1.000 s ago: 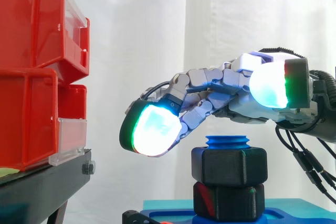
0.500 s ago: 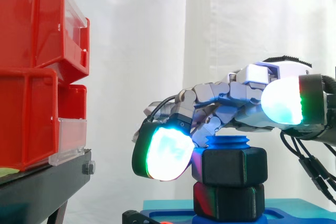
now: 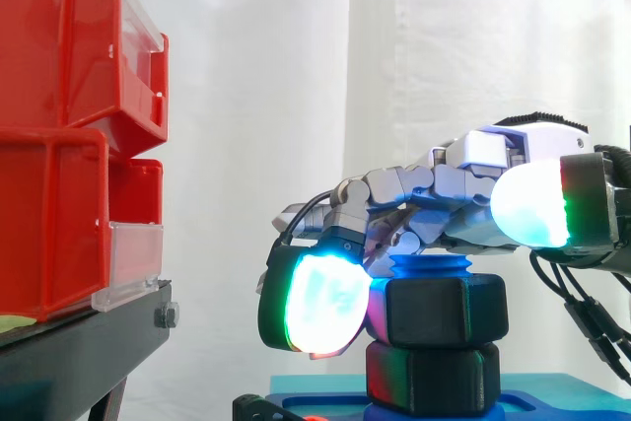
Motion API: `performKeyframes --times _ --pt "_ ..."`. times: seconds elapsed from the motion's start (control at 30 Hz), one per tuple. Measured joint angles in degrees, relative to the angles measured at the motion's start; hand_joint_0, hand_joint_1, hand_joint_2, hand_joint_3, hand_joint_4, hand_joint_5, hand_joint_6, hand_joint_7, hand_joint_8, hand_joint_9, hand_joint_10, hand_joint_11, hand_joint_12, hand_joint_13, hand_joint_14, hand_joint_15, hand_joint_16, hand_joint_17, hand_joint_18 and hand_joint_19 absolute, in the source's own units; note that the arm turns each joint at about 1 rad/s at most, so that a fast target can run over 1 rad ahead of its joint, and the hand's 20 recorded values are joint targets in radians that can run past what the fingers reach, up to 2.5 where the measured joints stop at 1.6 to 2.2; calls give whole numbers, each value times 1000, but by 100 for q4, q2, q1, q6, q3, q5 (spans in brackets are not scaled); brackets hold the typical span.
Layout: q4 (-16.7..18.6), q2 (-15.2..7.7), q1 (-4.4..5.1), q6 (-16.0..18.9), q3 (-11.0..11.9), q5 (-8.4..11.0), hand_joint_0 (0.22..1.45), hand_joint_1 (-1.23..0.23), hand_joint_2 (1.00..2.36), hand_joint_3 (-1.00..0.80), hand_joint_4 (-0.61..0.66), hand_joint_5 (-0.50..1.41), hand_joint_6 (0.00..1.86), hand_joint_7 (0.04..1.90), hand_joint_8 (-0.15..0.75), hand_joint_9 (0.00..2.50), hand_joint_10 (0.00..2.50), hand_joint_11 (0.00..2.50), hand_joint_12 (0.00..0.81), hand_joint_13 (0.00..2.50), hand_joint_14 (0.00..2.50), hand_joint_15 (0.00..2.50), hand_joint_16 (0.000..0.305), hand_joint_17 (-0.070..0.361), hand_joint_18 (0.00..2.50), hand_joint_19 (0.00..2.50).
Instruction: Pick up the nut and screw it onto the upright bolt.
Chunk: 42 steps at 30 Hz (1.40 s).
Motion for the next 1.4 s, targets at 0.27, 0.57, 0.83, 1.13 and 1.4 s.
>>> performKeyframes --times 0.27,0.57,0.83,1.13,1.4 --pt "18 -2 -33 0 0 0 482 -152 1000 -500 166 4 502 1459 227 774 0 0 249 465 0 0 29 65 76 0" --pt "-12 1 -72 7 8 -93 489 -177 1000 -500 136 28 566 1358 223 864 0 0 237 526 0 0 26 59 130 0" --pt "-20 2 -91 9 26 -179 492 -200 1000 -500 104 37 638 1187 217 997 0 0 207 612 0 0 21 48 274 0" --pt "-33 4 -144 1 28 -212 491 -204 1000 -500 100 40 636 1199 221 1034 0 0 203 644 0 0 21 48 309 0" --pt "5 4 -148 10 41 -220 472 -165 1000 -500 98 47 630 1199 227 1085 0 0 201 675 0 0 23 51 343 0"
